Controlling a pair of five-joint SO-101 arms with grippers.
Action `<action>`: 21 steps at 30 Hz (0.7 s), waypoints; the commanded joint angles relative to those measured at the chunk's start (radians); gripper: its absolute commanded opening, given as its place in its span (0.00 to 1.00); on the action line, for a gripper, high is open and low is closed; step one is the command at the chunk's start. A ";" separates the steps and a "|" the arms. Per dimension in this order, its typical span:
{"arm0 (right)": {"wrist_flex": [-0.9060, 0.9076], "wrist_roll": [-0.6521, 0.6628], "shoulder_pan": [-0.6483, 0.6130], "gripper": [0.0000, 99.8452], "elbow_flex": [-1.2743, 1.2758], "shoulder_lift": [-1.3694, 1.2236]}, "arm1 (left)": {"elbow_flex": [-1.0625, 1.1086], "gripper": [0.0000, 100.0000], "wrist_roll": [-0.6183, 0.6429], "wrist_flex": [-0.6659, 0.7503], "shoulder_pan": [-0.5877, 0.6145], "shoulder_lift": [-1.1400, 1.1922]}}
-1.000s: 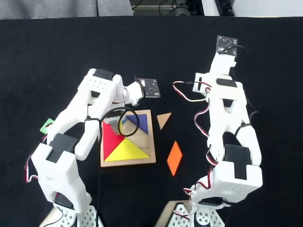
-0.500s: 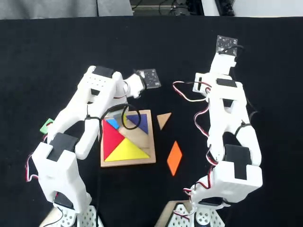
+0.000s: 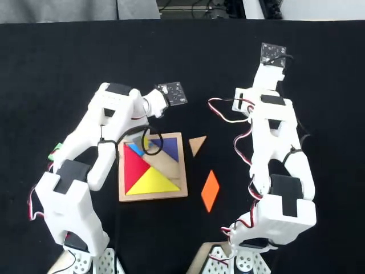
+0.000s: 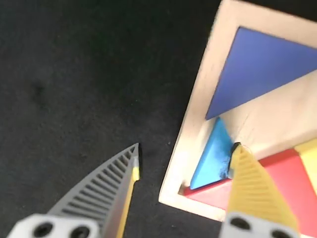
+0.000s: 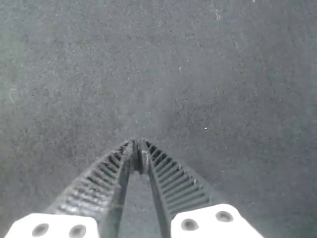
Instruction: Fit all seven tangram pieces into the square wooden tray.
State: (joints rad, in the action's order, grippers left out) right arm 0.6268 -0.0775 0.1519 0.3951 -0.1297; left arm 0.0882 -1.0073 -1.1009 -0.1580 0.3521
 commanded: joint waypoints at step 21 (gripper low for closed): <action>-0.017 -0.002 0.008 0.01 -0.058 0.005 | -0.005 0.29 -0.006 0.061 -0.008 0.035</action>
State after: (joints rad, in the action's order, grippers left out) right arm 0.6268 -0.0775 0.1519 0.3951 -0.1297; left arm 0.0882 -1.0134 -1.0917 -0.1703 0.3598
